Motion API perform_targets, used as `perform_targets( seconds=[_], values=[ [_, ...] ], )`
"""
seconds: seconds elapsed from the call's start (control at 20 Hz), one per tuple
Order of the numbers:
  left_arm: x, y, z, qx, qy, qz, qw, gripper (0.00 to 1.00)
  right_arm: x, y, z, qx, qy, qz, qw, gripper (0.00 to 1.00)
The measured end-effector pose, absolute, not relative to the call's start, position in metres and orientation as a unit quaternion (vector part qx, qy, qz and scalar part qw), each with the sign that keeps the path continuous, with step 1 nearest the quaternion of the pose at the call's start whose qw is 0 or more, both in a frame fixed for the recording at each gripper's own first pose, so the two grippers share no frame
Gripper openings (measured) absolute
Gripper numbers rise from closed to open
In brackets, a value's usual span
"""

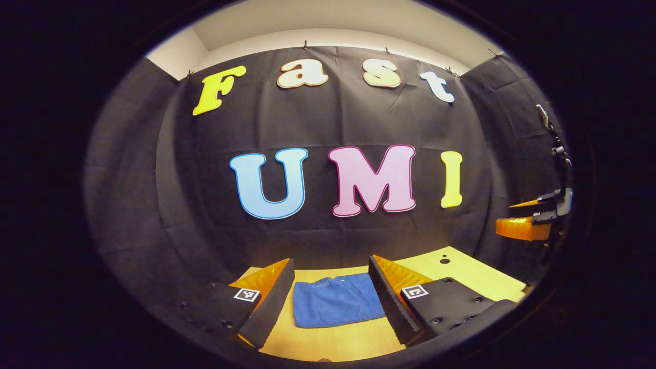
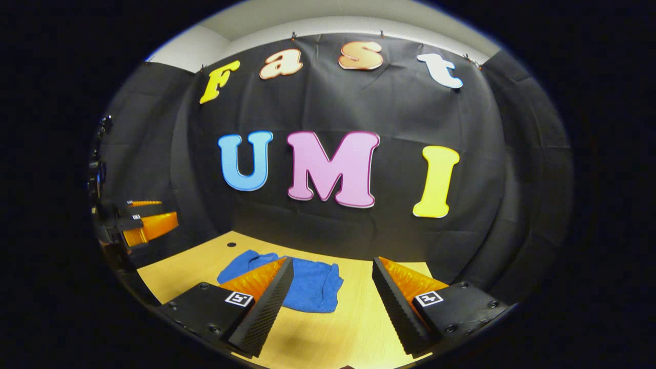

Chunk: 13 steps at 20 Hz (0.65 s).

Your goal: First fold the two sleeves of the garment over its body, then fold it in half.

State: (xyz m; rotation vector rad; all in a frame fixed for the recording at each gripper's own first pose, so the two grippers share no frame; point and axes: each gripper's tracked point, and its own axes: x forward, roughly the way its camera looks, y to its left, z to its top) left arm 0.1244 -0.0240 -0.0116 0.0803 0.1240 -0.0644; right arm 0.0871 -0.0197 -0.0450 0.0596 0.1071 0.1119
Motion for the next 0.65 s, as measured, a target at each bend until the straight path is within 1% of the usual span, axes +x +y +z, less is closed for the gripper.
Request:
perform_targets(
  seconds=[0.05, 0.1, 0.25, 0.3, 0.35, 0.4, 0.5, 0.55, 0.6, 0.65],
  values=[
    [0.118, -0.024, -0.01, 0.038, 0.061, -0.037, 0.997, 0.83, 0.075, -0.021, -0.039, 0.028, 0.049, 0.054, 0.997, 0.98],
    [0.115, -0.023, -0.007, 0.043, 0.058, -0.038, 0.997, 0.87, 0.063, -0.022, -0.036, 0.025, 0.048, 0.053, 0.997, 0.98],
    [0.102, -0.016, 0.008, 0.059, 0.04, -0.032, 0.997, 0.86, 0.039, -0.015, -0.032, 0.028, 0.051, 0.059, 0.997, 0.98],
    [0.098, -0.019, 0.013, 0.057, 0.034, -0.035, 0.997, 0.83, 0.033, -0.013, -0.03, 0.029, 0.051, 0.061, 0.996, 0.98],
    [0.089, -0.024, 0.016, 0.054, 0.029, -0.038, 0.997, 0.86, 0.027, -0.01, -0.028, 0.029, 0.049, 0.062, 0.996, 0.98],
    [0.081, -0.027, 0.02, 0.054, 0.024, -0.038, 0.998, 0.87, 0.024, -0.007, -0.023, 0.026, 0.041, 0.065, 0.997, 0.98],
    [0.071, -0.026, 0.022, 0.063, 0.014, -0.037, 0.997, 0.86, 0.017, 0.002, -0.016, 0.025, 0.027, 0.074, 0.997, 0.98],
    [0.064, -0.03, 0.022, 0.067, 0.012, -0.039, 0.997, 0.83, 0.016, 0.006, -0.014, 0.027, 0.025, 0.077, 0.996, 0.97],
    [0.06, -0.034, 0.023, 0.069, 0.012, -0.041, 0.997, 0.83, 0.013, 0.01, -0.011, 0.029, 0.023, 0.08, 0.996, 0.97],
    [0.057, -0.036, 0.024, 0.068, 0.014, -0.041, 0.997, 0.8, 0.011, 0.013, -0.008, 0.032, 0.019, 0.081, 0.996, 0.97]
  ],
)
